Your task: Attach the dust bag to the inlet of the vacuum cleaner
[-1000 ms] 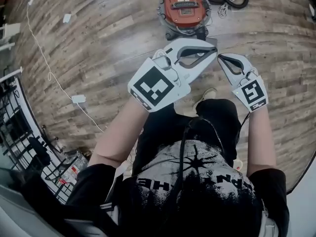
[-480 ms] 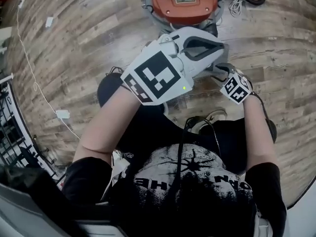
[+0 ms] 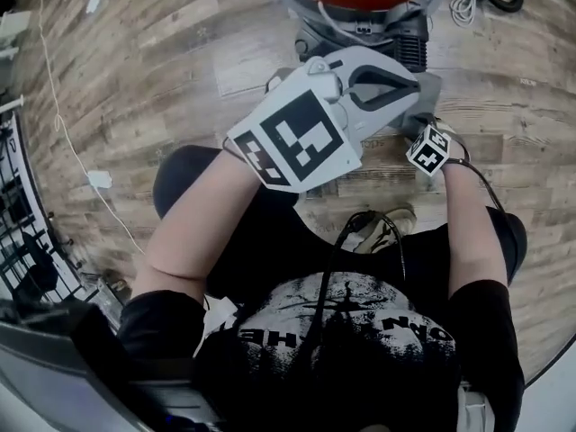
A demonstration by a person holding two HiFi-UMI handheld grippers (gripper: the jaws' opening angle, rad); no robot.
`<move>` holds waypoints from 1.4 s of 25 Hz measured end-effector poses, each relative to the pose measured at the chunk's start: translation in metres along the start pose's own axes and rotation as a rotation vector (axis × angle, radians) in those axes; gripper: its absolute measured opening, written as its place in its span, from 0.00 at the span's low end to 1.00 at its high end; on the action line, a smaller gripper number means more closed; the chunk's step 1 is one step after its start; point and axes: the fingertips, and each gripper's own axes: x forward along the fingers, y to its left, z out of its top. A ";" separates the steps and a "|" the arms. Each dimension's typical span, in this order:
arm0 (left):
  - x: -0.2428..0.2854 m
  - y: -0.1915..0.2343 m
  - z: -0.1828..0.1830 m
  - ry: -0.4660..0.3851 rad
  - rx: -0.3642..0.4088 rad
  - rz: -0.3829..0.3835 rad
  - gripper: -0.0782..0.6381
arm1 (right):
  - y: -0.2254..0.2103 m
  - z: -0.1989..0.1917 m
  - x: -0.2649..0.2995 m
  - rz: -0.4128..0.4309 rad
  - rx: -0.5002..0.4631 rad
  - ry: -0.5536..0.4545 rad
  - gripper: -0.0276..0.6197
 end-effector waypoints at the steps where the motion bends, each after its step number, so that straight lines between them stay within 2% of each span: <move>1: -0.002 0.000 -0.005 -0.002 -0.013 0.019 0.11 | 0.000 -0.001 0.006 0.001 -0.010 0.012 0.42; 3: -0.009 0.002 -0.016 0.009 -0.041 0.068 0.11 | 0.000 -0.004 0.019 -0.001 -0.032 0.035 0.42; 6: -0.017 0.004 -0.022 0.035 -0.035 0.125 0.11 | -0.006 -0.016 0.031 -0.042 -0.079 0.093 0.41; 9: -0.027 0.003 -0.018 0.025 -0.036 0.155 0.11 | -0.008 -0.021 0.037 -0.076 -0.106 0.127 0.30; 11: -0.031 0.003 -0.017 0.024 -0.043 0.169 0.11 | -0.007 -0.020 0.040 -0.077 -0.100 0.131 0.27; 14: -0.033 0.002 -0.018 0.030 -0.045 0.169 0.11 | -0.005 -0.019 0.042 -0.071 -0.103 0.136 0.22; 15: -0.034 0.001 -0.018 0.029 -0.046 0.168 0.11 | -0.004 -0.018 0.042 -0.068 -0.109 0.133 0.17; 18: -0.034 0.001 -0.021 0.026 -0.053 0.166 0.11 | -0.004 -0.014 0.039 -0.055 -0.127 0.123 0.10; 27: -0.024 -0.003 -0.030 0.065 -0.040 0.117 0.11 | -0.010 0.010 -0.017 0.000 -0.161 0.066 0.07; 33: -0.010 -0.006 -0.039 0.122 -0.009 0.108 0.11 | -0.039 0.033 -0.090 -0.058 -0.161 -0.019 0.07; 35: -0.003 -0.009 -0.045 0.150 -0.001 0.082 0.11 | -0.050 0.042 -0.115 -0.079 -0.146 -0.061 0.07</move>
